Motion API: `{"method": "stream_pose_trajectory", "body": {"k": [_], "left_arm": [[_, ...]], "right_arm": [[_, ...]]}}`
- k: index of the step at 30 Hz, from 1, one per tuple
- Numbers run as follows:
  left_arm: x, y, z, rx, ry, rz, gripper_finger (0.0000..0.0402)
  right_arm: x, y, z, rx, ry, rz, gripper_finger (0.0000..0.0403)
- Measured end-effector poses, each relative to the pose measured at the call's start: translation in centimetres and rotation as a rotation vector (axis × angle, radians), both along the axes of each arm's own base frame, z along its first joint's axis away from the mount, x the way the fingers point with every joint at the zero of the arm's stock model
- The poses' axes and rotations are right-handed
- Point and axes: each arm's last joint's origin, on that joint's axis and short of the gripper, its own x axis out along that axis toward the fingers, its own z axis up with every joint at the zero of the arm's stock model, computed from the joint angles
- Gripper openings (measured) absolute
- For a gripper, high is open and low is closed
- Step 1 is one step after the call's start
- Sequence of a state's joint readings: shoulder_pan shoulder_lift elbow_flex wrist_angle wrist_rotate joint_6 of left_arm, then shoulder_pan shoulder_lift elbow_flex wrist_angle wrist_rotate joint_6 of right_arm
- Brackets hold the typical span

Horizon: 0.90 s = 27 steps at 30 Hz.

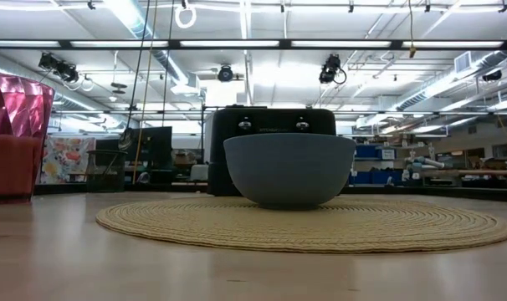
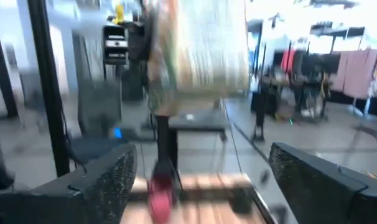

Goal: Arrange a breakfast setting
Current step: Pour the cereal into the bowl

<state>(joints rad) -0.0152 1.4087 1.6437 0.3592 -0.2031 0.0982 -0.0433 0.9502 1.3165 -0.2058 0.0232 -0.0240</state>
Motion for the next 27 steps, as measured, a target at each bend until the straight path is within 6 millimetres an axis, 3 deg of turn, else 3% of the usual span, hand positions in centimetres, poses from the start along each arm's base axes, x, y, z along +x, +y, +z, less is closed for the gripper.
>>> {"method": "stream_pose_trajectory", "body": {"k": [3,7,12,18,27], "left_arm": [[-0.4,-0.3,0.5,0.004,-0.06,-0.015,0.0202],[-0.1,-0.4,0.5,-0.002,-0.077,-0.023,0.0202],[0.3,-0.4,0.3,-0.024,-0.092,-0.037,0.0202],[1.4,-0.5,-0.4,-0.031,-0.072,-0.065,0.0202],[2.9,-0.4,-1.3,-0.037,-0.056,-0.063,0.0201]], "right_arm": [[3.3,-0.1,-1.2,0.027,-0.148,0.031,0.0389],[6.7,0.1,-1.3,0.053,-0.337,0.14,0.0399],[10.0,0.0,-1.1,0.12,-0.407,0.204,0.0399],[11.4,0.0,-0.6,0.18,-0.48,0.243,0.0398],[11.2,0.0,0.0,0.155,-0.584,0.222,0.036]]}}
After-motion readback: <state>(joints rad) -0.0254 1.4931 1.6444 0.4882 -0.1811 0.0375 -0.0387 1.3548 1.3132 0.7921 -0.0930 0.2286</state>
